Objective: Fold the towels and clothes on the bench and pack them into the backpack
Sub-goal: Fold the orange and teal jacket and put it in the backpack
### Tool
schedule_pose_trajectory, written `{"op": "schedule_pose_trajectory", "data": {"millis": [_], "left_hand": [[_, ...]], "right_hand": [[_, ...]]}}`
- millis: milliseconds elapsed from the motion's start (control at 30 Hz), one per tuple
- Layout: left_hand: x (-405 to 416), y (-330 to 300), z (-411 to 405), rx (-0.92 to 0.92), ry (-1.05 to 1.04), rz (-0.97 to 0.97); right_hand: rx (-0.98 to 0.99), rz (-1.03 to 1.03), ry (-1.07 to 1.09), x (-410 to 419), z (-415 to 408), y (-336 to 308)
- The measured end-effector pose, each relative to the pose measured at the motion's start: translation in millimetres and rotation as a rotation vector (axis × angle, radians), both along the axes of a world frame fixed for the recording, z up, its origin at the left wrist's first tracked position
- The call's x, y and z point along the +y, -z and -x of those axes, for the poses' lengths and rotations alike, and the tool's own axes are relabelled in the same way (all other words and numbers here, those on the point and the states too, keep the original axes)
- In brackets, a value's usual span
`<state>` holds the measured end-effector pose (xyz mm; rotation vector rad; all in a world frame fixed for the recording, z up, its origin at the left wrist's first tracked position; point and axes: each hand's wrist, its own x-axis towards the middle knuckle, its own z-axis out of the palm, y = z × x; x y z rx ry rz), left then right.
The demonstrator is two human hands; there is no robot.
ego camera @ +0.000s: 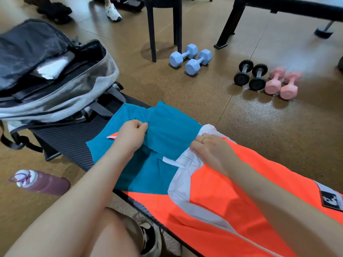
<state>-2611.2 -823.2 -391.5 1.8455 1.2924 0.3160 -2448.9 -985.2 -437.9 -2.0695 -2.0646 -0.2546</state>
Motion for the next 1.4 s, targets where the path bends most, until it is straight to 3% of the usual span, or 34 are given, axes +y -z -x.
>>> {"op": "schedule_pose_trajectory", "data": {"millis": [67,100,167,200,267,333,400,500,700,767,867,933,1067,1167,1200,1300,1400], "left_hand": [[0,1,10,-0.121,-0.106,0.301],[1,3,14,0.005,-0.063,0.247],[-1,7,23,0.439,0.147,-0.129],[-4,7,23,0.566,0.218,-0.341],[-12,2,9,0.424,0.303,-0.652],[-22,-6,-18,0.127,0.470,-0.747],[-29,-6,-54,-0.054,0.684,-0.686],[-42,4,-112,-0.064,0.876,-0.511],[-56,28,-177,0.414,1.069,-0.284],[-52,30,-180,0.429,1.076,-0.265],[-43,28,-179,0.366,1.104,-0.269],[-37,26,-174,0.271,1.152,-0.325],[-31,30,-151,-0.163,1.260,-0.635],[-30,30,-127,-0.307,1.290,-0.663],[-31,30,-118,-0.313,1.293,-0.665],[-35,39,-97,-0.161,1.321,-0.684],[-55,36,-92,0.060,1.236,-0.705]], "right_hand": [[0.059,-0.037,0.006,-3,2,-1],[0.092,-0.027,-0.012,-6,3,0],[0.201,0.009,-0.045,-15,4,0],[0.292,-0.007,-0.011,-20,1,-1],[0.491,-0.097,0.158,-30,-17,-3],[0.580,-0.126,0.322,-38,-41,-5],[0.750,-0.006,0.451,-45,-61,-5],[1.073,0.279,0.534,-51,-84,-1],[1.502,0.763,0.656,-52,-122,23],[1.453,0.798,0.593,-59,-130,27],[1.477,0.725,0.543,-74,-141,17],[1.389,0.654,0.509,-86,-145,0],[0.612,0.463,0.597,-119,-139,-36],[0.074,0.174,0.607,-158,-95,-51],[0.061,0.135,0.640,-167,-77,-58],[0.261,0.354,0.779,-191,-42,-52],[0.199,0.369,0.833,-215,-30,-32]]}}
